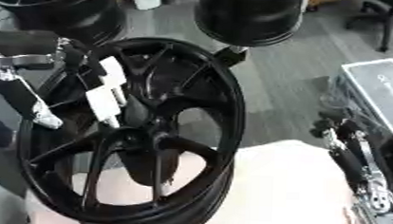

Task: Pull the pin out of the wheel hub.

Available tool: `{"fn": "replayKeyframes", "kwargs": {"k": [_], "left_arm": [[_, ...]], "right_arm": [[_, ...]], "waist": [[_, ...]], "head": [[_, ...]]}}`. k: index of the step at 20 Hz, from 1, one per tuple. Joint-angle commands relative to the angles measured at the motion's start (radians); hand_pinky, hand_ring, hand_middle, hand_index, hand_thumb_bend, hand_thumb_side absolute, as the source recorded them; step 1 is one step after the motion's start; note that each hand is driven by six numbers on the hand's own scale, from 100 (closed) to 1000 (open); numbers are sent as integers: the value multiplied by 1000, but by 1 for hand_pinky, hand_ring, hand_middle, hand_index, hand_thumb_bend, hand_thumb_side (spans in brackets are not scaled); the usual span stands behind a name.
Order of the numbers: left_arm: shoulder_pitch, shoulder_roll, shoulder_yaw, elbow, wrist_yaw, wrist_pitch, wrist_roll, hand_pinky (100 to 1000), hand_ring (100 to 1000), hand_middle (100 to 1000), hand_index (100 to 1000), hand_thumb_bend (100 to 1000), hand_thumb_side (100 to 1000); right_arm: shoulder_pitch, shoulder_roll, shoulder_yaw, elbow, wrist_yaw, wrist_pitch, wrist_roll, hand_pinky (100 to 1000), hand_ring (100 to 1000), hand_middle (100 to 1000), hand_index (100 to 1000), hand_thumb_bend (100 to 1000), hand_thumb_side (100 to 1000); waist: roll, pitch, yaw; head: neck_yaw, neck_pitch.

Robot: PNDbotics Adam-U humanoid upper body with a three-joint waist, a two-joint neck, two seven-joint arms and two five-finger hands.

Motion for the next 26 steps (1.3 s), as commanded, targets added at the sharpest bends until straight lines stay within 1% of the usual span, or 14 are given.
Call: {"fn": "replayKeyframes", "kwargs": {"k": [1,2,6,7,14,18,22,23,26], "left_arm": [[-24,3,9,13,-15,-159,-146,544,455,713,844,645,431],[-25,0,8,17,-17,-163,-148,542,454,710,841,637,425],[-24,-10,-2,24,-18,-183,-170,538,449,691,823,580,355],[-24,-12,-4,25,-17,-190,-179,537,447,684,817,550,323],[-23,-16,-16,17,14,-231,-247,519,422,647,792,443,188],[-20,-15,-29,13,17,-256,-258,507,406,617,768,380,112],[-18,-18,-34,19,12,-276,-259,495,384,567,724,336,100],[-17,-19,-34,20,14,-279,-259,504,381,543,702,311,100],[-18,-22,-28,20,30,-279,-259,497,347,463,627,276,100]], "right_arm": [[-10,-19,-1,-12,-3,-2,6,681,612,588,749,100,554],[-11,-19,0,-12,-3,-2,7,681,612,588,749,100,554],[-14,-18,0,-11,-4,-3,8,681,612,588,749,100,555],[-14,-18,0,-11,-4,-3,8,681,612,588,749,100,554],[-16,-18,-1,-10,-5,-3,9,682,612,588,749,100,553],[-17,-18,-2,-10,-6,-4,10,682,612,587,749,100,553],[-17,-18,-2,-9,-7,-4,10,682,612,587,749,100,553],[-17,-18,-2,-9,-7,-4,10,682,612,587,749,100,553],[-17,-18,-2,-9,-7,-4,10,681,612,587,749,100,553]], "waist": [[-3,-14,-3],[-3,-14,-4],[-2,-12,-7],[-2,-12,-8],[-1,-13,-10],[-1,-13,-11],[-2,-12,-10],[-2,-12,-10],[-3,-12,-10]], "head": [[2,-18],[2,-18],[3,-18],[3,-18],[1,-18],[-1,-20],[-2,-21],[-2,-21],[-3,-21]]}}
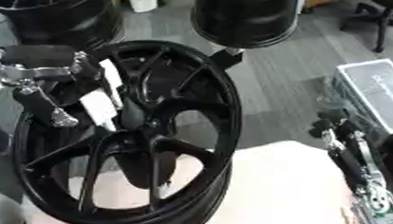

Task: Pull the pin out of the wheel hub.

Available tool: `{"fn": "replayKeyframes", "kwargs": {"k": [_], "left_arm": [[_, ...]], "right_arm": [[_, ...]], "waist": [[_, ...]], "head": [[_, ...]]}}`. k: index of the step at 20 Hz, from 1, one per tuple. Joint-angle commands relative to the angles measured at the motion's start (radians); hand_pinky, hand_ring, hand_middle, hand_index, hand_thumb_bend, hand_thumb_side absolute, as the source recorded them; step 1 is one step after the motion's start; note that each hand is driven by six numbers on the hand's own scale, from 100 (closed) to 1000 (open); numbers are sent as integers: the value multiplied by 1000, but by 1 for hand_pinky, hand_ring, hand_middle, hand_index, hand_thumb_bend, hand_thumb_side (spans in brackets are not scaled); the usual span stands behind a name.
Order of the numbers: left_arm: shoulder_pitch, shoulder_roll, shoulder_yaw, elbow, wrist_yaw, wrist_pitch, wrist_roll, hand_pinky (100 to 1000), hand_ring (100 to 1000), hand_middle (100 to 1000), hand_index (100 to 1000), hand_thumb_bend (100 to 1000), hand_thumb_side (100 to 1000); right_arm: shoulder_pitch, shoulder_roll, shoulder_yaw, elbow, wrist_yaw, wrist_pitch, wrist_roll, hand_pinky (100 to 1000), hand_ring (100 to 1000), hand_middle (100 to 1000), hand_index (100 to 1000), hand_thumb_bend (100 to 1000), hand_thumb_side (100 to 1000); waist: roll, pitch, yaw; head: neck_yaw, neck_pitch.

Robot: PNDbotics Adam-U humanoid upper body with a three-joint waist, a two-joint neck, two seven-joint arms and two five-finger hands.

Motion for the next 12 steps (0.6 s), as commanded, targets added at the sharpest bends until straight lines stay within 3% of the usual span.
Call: {"fn": "replayKeyframes", "kwargs": {"k": [1,4,7,12], "left_arm": [[-15,10,16,-9,26,-267,-266,491,329,425,594,267,100],[-15,10,25,-14,70,-243,-266,477,280,342,527,227,100],[-21,17,28,-30,119,-227,-266,477,269,327,517,180,100],[-35,62,48,-95,206,-214,-266,478,262,318,512,199,100]], "right_arm": [[-8,-18,-2,-11,-4,-3,2,682,612,587,749,100,553],[-8,-18,-3,-11,-3,-3,2,682,612,586,749,100,553],[-8,-17,-3,-11,-3,-3,2,681,612,586,749,100,553],[-7,-17,-4,-10,-4,-3,2,682,612,586,749,100,554]], "waist": [[-4,-12,1],[-5,-12,2],[-5,-13,2],[-5,-14,4]], "head": [[-3,-13],[-4,-12],[-2,-11],[0,-10]]}}
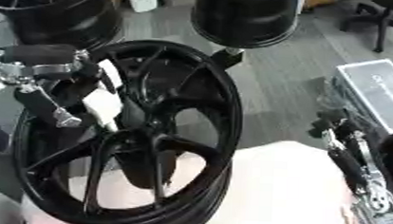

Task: Pull the pin out of the wheel hub.

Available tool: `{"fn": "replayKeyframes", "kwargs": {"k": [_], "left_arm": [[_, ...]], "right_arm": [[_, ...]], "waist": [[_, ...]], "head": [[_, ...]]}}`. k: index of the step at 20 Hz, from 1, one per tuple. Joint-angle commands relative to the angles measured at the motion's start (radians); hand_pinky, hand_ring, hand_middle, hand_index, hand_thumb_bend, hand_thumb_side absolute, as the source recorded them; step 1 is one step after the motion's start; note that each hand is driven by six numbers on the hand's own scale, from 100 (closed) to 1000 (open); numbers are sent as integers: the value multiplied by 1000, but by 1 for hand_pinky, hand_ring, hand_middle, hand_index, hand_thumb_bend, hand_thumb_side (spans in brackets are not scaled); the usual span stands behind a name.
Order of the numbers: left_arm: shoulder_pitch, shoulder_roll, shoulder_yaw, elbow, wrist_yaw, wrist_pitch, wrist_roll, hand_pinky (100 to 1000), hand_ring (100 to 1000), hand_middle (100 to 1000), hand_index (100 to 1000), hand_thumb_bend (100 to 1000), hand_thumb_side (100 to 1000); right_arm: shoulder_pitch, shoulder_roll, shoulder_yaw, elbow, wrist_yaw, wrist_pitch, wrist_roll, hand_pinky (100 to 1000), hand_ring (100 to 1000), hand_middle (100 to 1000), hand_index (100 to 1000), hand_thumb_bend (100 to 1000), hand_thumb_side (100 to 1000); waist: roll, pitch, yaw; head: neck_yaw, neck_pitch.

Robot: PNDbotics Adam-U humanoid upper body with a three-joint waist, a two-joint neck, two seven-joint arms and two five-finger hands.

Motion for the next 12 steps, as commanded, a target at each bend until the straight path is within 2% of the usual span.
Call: {"fn": "replayKeyframes", "kwargs": {"k": [1,6,9,12], "left_arm": [[-28,65,46,-62,60,-234,-243,478,259,314,509,201,100],[12,177,147,-174,141,-210,-186,488,254,315,509,216,100],[73,255,221,-214,189,-174,-139,492,255,317,514,219,100],[157,341,307,-202,242,-135,-86,493,257,322,520,214,100]], "right_arm": [[-6,-16,-4,-10,-3,-3,2,682,612,586,749,100,554],[2,-18,-16,-5,-1,-3,-7,682,612,585,748,100,559],[11,-19,-25,-2,3,-2,-18,681,612,585,748,100,559],[17,-17,-32,-2,7,-2,-26,681,611,585,748,100,559]], "waist": [[-3,-15,3],[3,-20,23],[3,-22,45],[-2,-19,62]], "head": [[0,-9],[-6,-5],[-13,0],[-15,0]]}}
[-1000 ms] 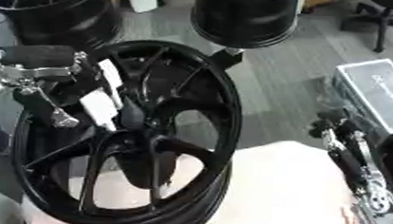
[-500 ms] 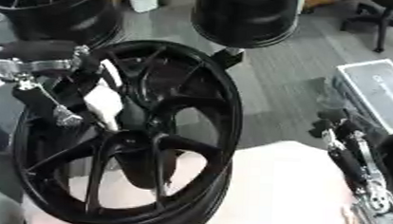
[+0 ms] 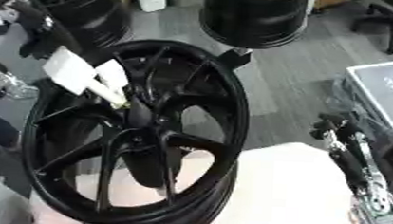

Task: Pull the pin out of the wheel hub.

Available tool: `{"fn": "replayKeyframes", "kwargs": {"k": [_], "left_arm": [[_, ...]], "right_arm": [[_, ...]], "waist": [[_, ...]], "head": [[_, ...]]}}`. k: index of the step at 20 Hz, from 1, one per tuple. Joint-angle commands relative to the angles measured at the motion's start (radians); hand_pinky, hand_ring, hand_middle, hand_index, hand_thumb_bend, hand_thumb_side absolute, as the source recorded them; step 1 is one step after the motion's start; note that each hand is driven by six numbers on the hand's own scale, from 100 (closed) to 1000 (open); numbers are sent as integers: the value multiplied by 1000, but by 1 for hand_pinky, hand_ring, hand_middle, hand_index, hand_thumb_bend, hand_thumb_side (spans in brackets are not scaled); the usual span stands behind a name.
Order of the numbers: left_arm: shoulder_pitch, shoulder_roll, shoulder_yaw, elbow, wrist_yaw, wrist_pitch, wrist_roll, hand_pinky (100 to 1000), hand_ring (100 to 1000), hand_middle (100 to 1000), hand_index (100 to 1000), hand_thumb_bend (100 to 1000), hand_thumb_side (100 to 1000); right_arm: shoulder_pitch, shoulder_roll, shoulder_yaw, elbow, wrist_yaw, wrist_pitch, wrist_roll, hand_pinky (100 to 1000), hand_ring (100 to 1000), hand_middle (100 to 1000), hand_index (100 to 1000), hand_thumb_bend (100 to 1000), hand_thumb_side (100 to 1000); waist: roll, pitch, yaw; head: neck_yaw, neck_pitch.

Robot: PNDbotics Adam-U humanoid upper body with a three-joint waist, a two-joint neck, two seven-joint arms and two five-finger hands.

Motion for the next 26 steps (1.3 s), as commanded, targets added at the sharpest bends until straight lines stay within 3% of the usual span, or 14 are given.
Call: {"fn": "replayKeyframes", "kwargs": {"k": [1,5,9,12,14,16,18,21,25,26], "left_arm": [[48,126,106,9,59,-106,-86,493,258,324,523,218,100],[158,185,167,105,60,-45,-86,502,277,354,548,240,100],[267,176,213,214,-3,22,-137,561,368,511,700,341,100],[340,134,261,296,-53,72,-119,611,476,725,870,662,445],[341,102,278,353,-88,89,-88,630,509,799,920,791,565],[331,80,280,411,-124,79,-53,643,531,854,947,843,618],[324,58,294,464,-156,58,-21,640,526,855,940,811,626],[328,-4,359,495,-198,40,30,616,493,798,906,702,614],[398,-108,462,409,-156,10,96,595,460,730,860,557,649],[434,-172,476,350,-105,5,138,585,444,702,843,523,663]], "right_arm": [[0,-16,-16,-9,7,-1,-13,681,611,584,748,100,560],[10,-13,-29,-10,14,1,-28,681,611,584,748,100,564],[11,-11,-25,-11,18,1,-29,681,611,583,748,100,561],[5,-8,-15,-12,15,2,-21,681,611,583,748,100,558],[2,-5,-11,-13,12,2,-16,681,611,583,748,100,561],[1,-4,-11,-12,10,2,-14,681,611,583,748,100,563],[1,-3,-12,-12,9,3,-14,681,611,583,748,100,563],[2,0,-15,-11,7,2,-16,681,611,583,748,100,563],[2,7,-17,-10,5,2,-18,681,611,582,748,100,566],[2,8,-17,-10,5,2,-18,681,611,582,748,100,565]], "waist": [[-8,-15,10],[-13,-10,33],[-17,-11,26],[-23,-12,3],[-26,-10,-5],[-27,-9,-9],[-28,-8,-9],[-31,-9,-2],[-40,-8,6],[-41,-8,10]], "head": [[-5,-1],[-13,0],[-3,3],[11,4],[16,4],[20,4],[20,6],[13,9],[12,10],[11,11]]}}
